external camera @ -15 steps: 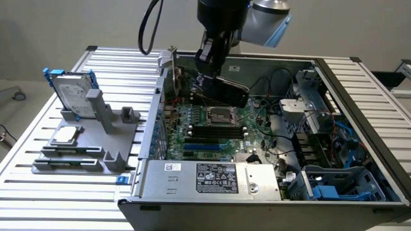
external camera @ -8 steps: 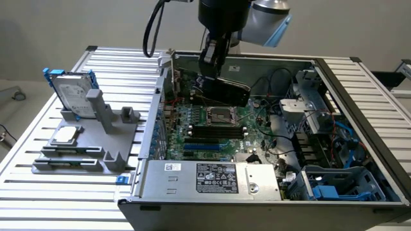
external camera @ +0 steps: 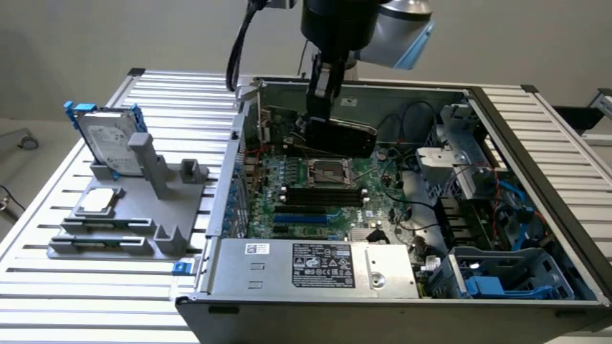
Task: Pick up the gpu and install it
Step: 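Insert the gpu into the slot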
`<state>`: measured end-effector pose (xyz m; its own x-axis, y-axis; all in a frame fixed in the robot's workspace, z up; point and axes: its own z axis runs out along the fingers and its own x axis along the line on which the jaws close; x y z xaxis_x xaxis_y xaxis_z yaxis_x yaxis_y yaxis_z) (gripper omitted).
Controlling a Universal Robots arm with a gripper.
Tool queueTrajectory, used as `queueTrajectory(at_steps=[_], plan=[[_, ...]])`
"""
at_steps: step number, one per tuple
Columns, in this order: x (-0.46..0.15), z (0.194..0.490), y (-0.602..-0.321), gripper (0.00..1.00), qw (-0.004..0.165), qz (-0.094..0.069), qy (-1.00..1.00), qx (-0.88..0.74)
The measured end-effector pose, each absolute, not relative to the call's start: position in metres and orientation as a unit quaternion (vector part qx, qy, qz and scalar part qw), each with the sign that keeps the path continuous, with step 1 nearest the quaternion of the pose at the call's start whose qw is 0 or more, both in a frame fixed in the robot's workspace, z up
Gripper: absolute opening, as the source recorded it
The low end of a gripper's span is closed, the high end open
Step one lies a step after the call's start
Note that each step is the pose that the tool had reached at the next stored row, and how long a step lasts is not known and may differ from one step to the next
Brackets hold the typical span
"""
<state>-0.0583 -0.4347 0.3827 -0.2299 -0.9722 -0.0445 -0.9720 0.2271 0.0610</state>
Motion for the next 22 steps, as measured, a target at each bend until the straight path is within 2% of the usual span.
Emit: queueTrajectory(at_steps=[22], plan=[[-0.054,0.35,-0.45,0.27,0.013,-0.045,-0.73,0.682]])
